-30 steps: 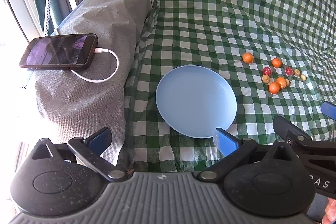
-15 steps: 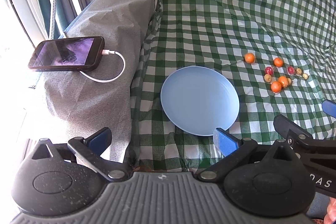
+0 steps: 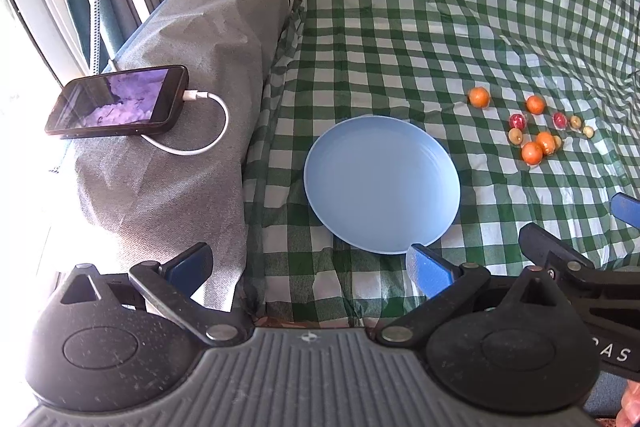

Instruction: Organize fruits

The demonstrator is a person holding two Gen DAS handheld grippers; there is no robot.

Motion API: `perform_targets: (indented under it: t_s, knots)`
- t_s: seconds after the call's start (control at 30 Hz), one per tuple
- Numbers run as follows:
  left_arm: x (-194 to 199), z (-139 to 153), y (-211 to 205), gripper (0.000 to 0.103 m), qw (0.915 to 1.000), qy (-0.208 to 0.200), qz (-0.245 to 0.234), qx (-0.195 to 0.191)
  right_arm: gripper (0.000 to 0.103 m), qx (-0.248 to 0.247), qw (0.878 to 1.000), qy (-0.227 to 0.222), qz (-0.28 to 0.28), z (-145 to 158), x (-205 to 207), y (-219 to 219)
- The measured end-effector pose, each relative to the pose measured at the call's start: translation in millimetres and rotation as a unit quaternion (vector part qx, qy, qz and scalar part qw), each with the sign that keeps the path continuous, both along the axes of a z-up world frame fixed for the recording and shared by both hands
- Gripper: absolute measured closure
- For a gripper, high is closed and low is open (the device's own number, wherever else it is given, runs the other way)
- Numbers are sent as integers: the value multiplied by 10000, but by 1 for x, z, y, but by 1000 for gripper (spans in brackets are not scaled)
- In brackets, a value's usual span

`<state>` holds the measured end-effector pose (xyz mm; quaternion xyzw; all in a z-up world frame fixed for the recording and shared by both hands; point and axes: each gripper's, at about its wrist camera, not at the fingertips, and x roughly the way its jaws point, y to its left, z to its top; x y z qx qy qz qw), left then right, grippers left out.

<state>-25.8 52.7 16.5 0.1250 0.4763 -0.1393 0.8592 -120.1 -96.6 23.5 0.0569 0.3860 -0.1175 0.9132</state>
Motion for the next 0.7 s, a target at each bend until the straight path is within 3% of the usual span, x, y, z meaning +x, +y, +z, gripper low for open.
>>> perform_targets:
  t_s: [0.3, 0.43, 0.7]
  knots:
    - [11, -10, -17, 0, 9998, 88, -28, 152, 1, 448, 9988, -107, -139, -22, 7, -22]
    - [16, -15, -41, 0, 9996, 70, -154, 217, 1, 570, 9967, -287, -500, -35, 1, -47]
    - [29, -37, -111, 0, 9974, 261, -672, 89, 1, 313, 9865, -609, -1484, -73, -10, -122]
